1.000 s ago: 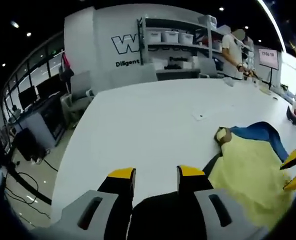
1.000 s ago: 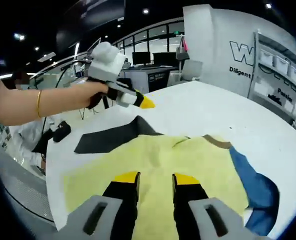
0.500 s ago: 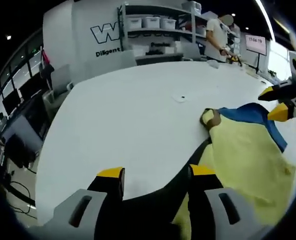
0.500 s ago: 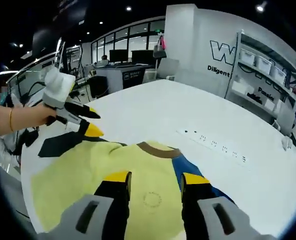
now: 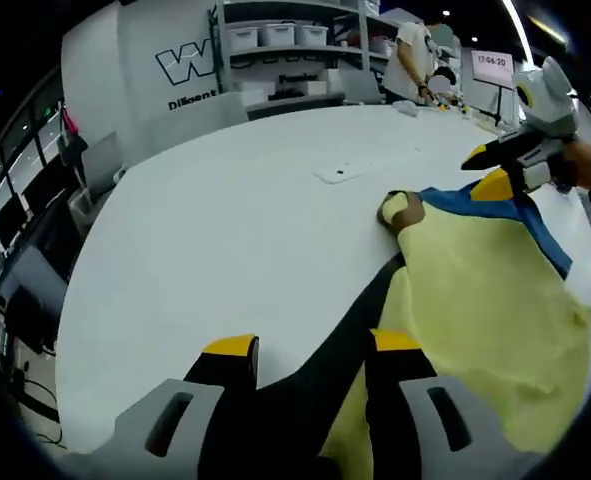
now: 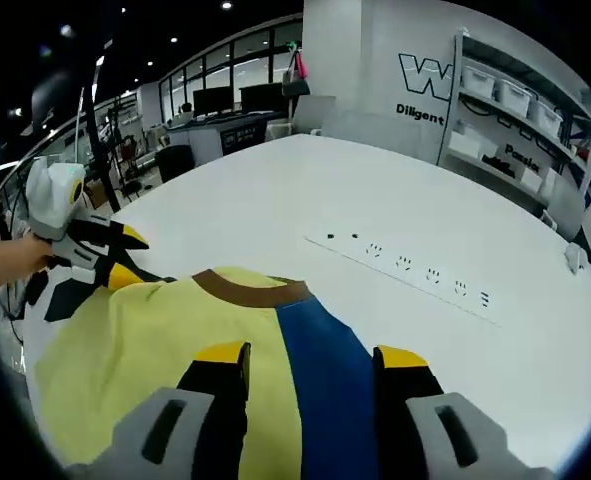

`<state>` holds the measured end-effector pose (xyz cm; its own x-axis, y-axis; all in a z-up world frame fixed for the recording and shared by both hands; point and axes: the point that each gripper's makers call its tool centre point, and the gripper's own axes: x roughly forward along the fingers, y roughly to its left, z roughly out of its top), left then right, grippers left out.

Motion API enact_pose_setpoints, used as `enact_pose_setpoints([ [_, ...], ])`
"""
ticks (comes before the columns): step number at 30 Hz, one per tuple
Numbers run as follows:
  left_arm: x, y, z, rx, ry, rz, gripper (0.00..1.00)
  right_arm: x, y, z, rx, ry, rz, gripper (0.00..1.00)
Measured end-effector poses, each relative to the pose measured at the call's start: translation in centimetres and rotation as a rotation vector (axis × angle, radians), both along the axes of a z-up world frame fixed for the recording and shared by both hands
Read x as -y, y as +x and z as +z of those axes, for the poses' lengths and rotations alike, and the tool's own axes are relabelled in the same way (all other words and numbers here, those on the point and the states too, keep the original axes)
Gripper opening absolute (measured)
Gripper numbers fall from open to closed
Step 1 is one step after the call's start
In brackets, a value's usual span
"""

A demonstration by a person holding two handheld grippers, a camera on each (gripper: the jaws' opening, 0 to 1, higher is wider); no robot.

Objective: Fold the garment on the visible template until the final outline fits inside the template.

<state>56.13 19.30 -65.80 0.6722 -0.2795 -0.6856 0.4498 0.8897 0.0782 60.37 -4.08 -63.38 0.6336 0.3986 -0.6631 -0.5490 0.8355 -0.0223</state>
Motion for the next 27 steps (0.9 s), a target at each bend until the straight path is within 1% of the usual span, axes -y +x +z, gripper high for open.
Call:
enact_pose_setpoints([
  [2,0.3,-0.2,-0.2,-0.001,0.006,-0.009,0.41,0.2,0.7,-0.6,-0.001,-0.002,-0.001,0.48],
  [6,0.8,-0.2,-0.2,0.005,0.005,-0.029,0.37,0.3,1.4,-1.2,-0.008,0.004,-0.002,0.47],
  [9,1.1,-0.2,-0.6,-0.013,-0.015,-0.033,0.34,0.3,2.0,-2.0,-0.023,0.010,0.002,0.46],
  [11,1.2,-0.2,-0.7,-0.025,-0.042,-0.028,0.32,0.1,2.1,-2.2,-0.030,0.016,0.009,0.46],
  [14,1.1,-0.1,-0.8,-0.028,-0.043,-0.029,0.32,-0.2,2.4,-2.8,-0.042,0.020,0.030,0.43],
  [15,1.1,0.0,-0.9,-0.031,-0.052,-0.031,0.32,-0.4,2.4,-3.0,-0.048,0.024,0.039,0.43],
  [17,1.2,0.0,-1.1,-0.059,-0.113,-0.005,0.31,-0.8,2.5,-3.3,-0.058,0.025,0.051,0.40],
  [19,0.8,0.3,-1.0,-0.050,-0.095,-0.017,0.29,-1.1,2.4,-3.4,-0.057,0.020,0.066,0.38],
  [21,0.9,0.3,-1.1,-0.049,-0.086,-0.027,0.27,-1.4,2.3,-3.6,-0.063,0.017,0.082,0.34],
  [25,1.1,0.0,-1.1,-0.058,-0.092,-0.036,0.22,-1.4,2.5,-3.7,-0.066,0.027,0.072,0.31],
  [27,1.1,-0.1,-1.2,-0.062,-0.093,-0.037,0.19,-1.3,2.6,-3.8,-0.065,0.026,0.067,0.27],
])
